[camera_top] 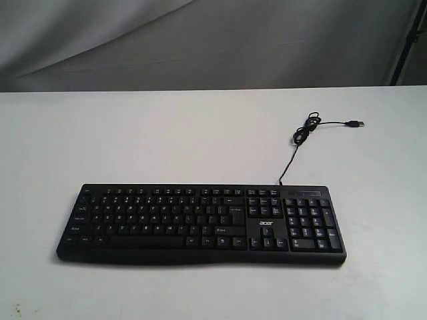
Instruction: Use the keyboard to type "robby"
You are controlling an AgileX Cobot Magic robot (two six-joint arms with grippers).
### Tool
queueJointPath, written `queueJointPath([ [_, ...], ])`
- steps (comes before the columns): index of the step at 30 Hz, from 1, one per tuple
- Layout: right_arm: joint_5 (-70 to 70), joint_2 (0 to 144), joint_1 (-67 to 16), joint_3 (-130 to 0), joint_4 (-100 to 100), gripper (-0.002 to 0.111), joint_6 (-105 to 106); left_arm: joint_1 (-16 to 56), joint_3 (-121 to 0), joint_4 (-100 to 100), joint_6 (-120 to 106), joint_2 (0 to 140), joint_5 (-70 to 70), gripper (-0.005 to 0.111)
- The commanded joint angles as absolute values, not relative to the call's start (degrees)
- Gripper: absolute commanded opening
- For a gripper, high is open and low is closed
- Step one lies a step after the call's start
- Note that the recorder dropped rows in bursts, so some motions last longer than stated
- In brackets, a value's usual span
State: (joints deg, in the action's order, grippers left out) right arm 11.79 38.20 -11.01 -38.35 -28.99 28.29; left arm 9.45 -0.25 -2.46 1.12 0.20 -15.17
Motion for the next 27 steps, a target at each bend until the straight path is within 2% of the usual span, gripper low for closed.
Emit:
queueJointPath([
  [1, 10.7, 22.8, 0.6, -26.8, -29.3, 0.0, 25.7, 9.8, 0.0, -2.7, 1.3, 0.0, -14.8, 0.0],
  [4, 10.9, 13.9, 6.1, -18.6, -29.3, 0.0, 25.3, 9.8, 0.0, -2.7, 1.3, 0.0, -14.8, 0.0],
  [13, 18.3, 1.2, 4.7, -6.7, -23.9, 0.0, 25.2, 9.8, 0.0, -2.7, 1.3, 0.0, -14.8, 0.0],
  [20, 17.6, 0.0, 4.0, -4.1, -24.3, 0.0, 18.2, 9.8, 0.0, -2.7, 1.3, 0.0, -14.8, 0.0],
  [24, 9.6, 0.0, 3.7, -4.1, -28.8, 0.0, 4.4, 9.8, 0.0, -2.7, 1.3, 0.0, -14.8, 0.0],
  [27, 8.3, 0.0, 2.7, -4.1, -27.1, 0.0, 2.3, 9.8, 0.0, -2.7, 1.3, 0.0, -14.8, 0.0],
])
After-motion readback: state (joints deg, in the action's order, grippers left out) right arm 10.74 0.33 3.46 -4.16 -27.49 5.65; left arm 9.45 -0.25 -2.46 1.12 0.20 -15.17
